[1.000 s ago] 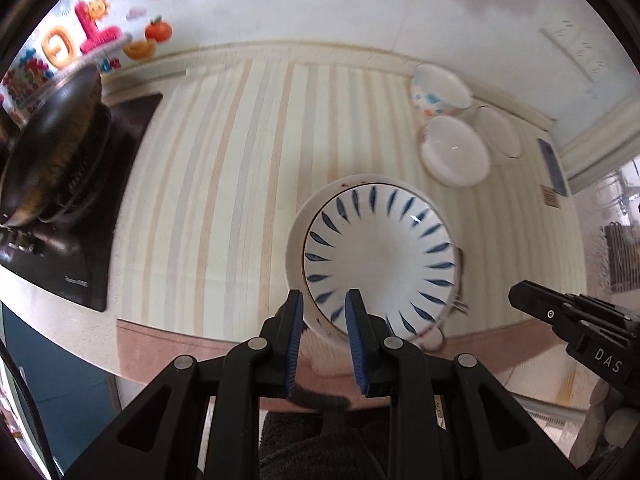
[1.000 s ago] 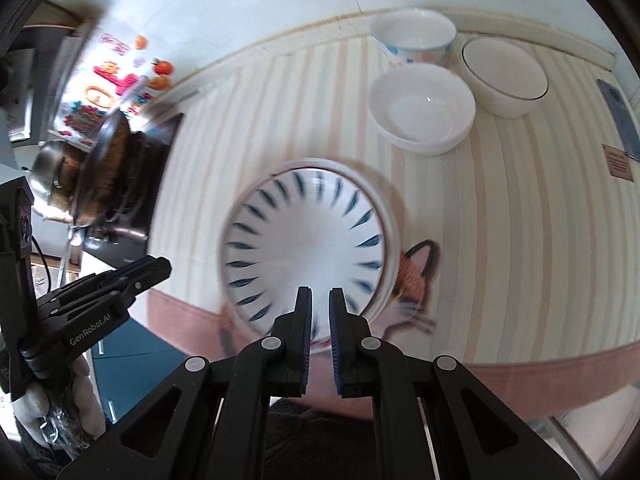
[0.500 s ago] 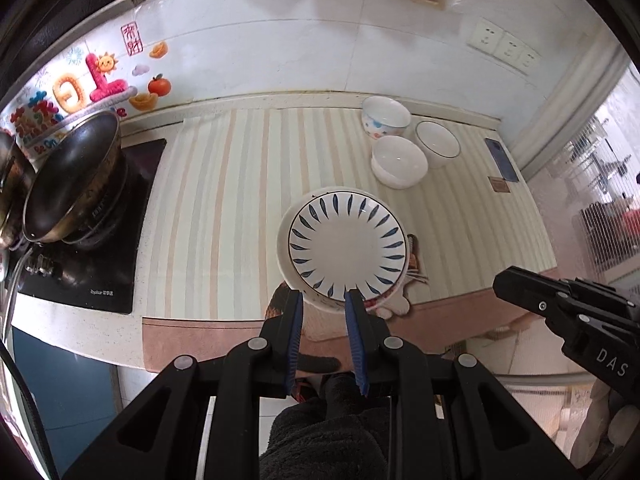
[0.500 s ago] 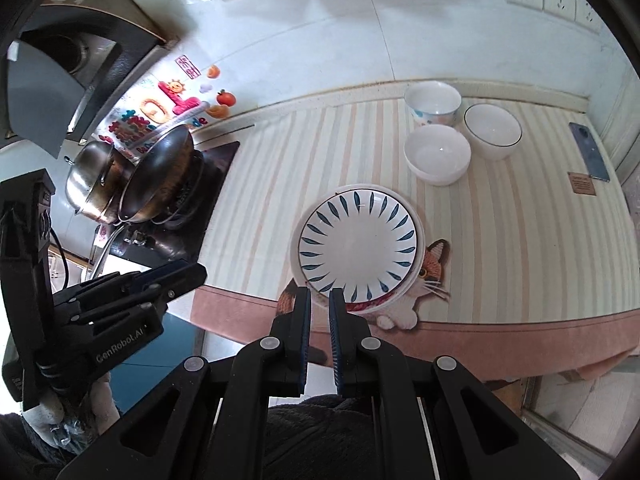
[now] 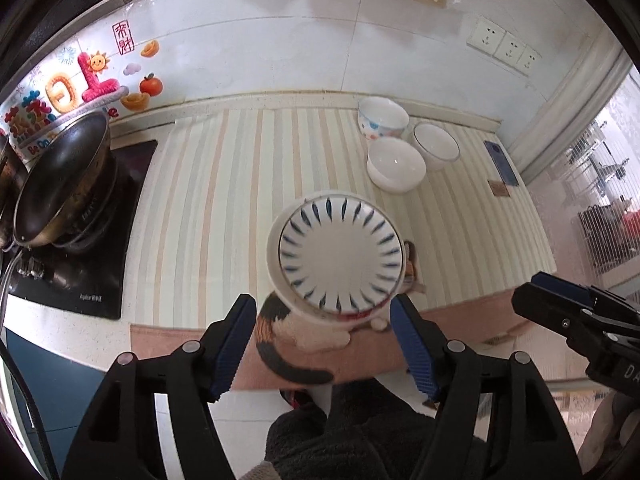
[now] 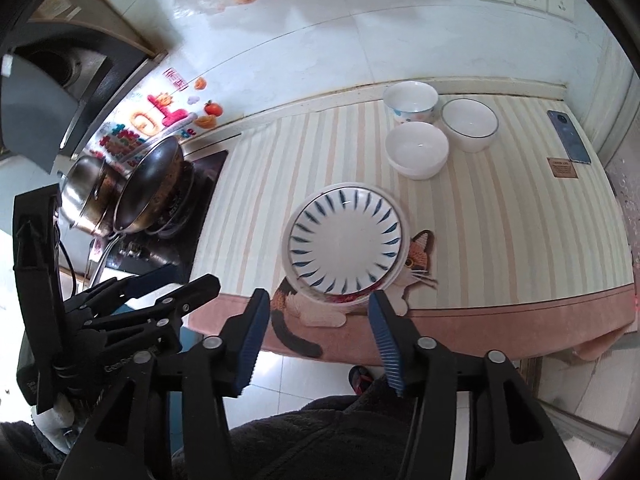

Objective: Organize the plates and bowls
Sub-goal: 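Grasp the rim of a white bowl with the right gripper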

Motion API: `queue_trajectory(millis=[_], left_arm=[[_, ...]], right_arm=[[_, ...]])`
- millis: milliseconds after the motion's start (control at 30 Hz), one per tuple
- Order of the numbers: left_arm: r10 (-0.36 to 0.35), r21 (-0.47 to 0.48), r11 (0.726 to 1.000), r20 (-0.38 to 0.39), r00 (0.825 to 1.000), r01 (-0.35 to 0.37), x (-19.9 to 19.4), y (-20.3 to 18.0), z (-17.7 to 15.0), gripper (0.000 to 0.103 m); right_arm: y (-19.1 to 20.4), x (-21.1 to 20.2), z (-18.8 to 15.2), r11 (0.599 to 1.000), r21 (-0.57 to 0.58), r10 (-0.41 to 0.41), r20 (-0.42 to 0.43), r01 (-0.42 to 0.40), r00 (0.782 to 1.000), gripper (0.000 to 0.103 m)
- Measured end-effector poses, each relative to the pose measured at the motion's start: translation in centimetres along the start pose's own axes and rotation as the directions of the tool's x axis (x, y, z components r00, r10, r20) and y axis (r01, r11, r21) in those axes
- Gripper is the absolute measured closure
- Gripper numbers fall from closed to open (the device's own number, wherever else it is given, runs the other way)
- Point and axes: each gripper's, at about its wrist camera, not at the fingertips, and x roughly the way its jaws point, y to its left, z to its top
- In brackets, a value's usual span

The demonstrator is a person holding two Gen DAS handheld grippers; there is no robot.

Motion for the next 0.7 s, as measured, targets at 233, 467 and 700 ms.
queue_trajectory(millis=[233, 467, 700], left_arm=[[0.006, -0.053, 0.999, -0.013, 1.0, -0.007, 5.9, -2.2, 5.9, 0.035], [0.0, -0.095, 0.995, -0.152, 0.988, -0.014, 17.3, -5.1, 13.2, 0.035], [-0.044, -0.186, 0.983, -0.257, 0.965, -0.005, 26.5, -4.6, 17.5, 0.052]], right_arm=[[-7.7, 3.3, 5.1, 0.997, 0.072, -0.028, 0.011, 0.027, 1.0, 0.046], [-17.5, 11.4, 12.7, 0.988, 0.155, -0.001, -0.079, 0.013, 0.997, 0.046], [-23.4, 21.5, 18.9, 0.979, 0.196, 0.084, -0.191, -0.045, 0.978, 0.046]])
